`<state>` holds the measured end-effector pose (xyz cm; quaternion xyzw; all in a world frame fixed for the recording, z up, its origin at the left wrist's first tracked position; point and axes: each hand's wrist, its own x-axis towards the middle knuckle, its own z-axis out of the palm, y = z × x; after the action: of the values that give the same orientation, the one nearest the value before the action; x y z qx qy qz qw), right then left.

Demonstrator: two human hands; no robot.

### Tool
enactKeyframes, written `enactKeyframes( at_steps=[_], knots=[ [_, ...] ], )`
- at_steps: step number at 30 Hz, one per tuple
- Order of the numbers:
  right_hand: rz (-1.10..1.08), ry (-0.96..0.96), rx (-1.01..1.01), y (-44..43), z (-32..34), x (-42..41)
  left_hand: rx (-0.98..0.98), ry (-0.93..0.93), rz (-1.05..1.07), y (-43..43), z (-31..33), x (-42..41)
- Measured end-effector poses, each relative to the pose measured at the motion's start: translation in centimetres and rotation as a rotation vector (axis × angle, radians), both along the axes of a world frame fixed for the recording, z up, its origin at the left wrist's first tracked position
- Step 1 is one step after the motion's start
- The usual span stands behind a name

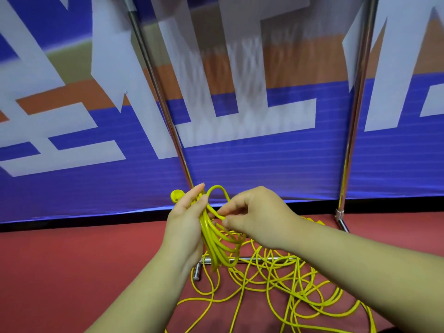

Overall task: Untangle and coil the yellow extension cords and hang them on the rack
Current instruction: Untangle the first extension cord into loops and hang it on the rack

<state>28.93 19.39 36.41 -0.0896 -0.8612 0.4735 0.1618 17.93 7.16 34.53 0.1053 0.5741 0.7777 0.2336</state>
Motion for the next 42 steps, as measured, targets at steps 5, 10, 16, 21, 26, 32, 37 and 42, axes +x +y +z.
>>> enactKeyframes(
  at_steps=[5, 10, 16, 21, 26, 32, 37, 42],
  knots=[
    [0.143, -0.074, -0.302, -0.6, -2.3, 0.1, 0.099, 0.003, 0.118, -0.6, 1.9, -1.2],
    [0.262, -0.277, -0.33, 0.3, -5.2, 0.0, 0.183, -0.039, 0.3, -3.1, 3.7, -3.5],
    [0.285, -0.377, -0.472, 1.1, -9.0, -1.1, 0.218, -0.057, 0.338, -6.0, 3.0, -5.6],
    [0.31, -0.561, -0.289, 0.8, -10.4, -1.6, 0.275, -0.082, 0.312, -8.0, 2.6, -6.8],
    [0.313, -0.688, -0.229, 1.6, -12.6, -1.2, 0.332, -0.117, 0.26, -9.7, 2.7, -7.5],
    [0.34, -0.788, -0.288, 2.6, -13.4, 0.1, 0.353, -0.129, 0.206, -10.7, 2.9, -7.5],
    [0.268, -0.819, -0.321, 3.4, -13.6, 1.0, 0.304, -0.046, 0.075, -10.3, 3.3, -6.3],
    [0.1, -0.906, -0.251, 4.9, -12.8, 0.9, 0.28, 0.029, -0.097, -9.3, 3.7, -4.6]
  ],
)
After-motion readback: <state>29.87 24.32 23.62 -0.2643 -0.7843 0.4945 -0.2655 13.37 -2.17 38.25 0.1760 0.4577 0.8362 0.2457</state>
